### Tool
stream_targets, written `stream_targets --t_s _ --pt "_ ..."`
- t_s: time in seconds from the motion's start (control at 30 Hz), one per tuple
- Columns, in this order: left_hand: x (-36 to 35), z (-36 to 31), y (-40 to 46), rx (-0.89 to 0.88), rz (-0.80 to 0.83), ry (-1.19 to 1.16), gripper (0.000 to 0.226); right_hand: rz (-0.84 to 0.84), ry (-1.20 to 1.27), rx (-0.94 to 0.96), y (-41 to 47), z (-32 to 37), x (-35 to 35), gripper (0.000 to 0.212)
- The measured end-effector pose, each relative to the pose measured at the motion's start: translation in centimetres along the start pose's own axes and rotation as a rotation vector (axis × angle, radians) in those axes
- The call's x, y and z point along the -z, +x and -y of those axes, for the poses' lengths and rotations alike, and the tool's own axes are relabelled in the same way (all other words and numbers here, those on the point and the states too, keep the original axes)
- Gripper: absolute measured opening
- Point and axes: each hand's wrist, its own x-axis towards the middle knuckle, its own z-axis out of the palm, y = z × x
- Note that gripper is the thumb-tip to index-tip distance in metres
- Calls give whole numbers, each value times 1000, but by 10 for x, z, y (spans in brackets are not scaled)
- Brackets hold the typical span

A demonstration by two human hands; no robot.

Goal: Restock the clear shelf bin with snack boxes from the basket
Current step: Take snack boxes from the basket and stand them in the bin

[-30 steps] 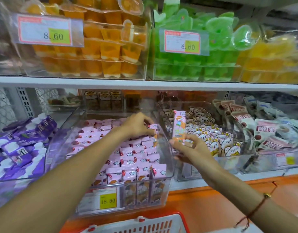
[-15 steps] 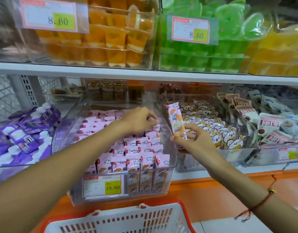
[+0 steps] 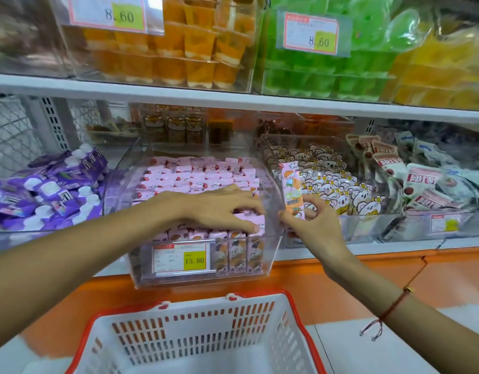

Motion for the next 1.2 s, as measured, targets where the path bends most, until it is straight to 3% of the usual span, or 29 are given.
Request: stream_targets --t_s 0.2,0.3,0.43,0.57,0.77,0.97,1.07,1.2 --pt "6 5 -4 -37 -20 131 28 10 -1 25 3 -5 0 30" --pt "-6 2 -2 -61 -110 242 27 19 14 11 5 -8 1 30" --pt "-11 -5 -1 -57 -137 65 28 44 12 14 7 -8 3 31" --pt "-7 -9 11 -47 -142 188 28 55 9 15 6 -7 4 32" --pt "9 10 5 15 -23 349 70 36 24 25 6 -7 6 34" --pt "0 6 12 -17 -224 -80 29 144 29 -40 10 -4 13 42" --pt "2 3 8 7 -271 -372 27 181 61 -59 13 0 17 59" --pt "22 -8 7 89 -569 -660 34 179 -23 30 22 18 27 41"
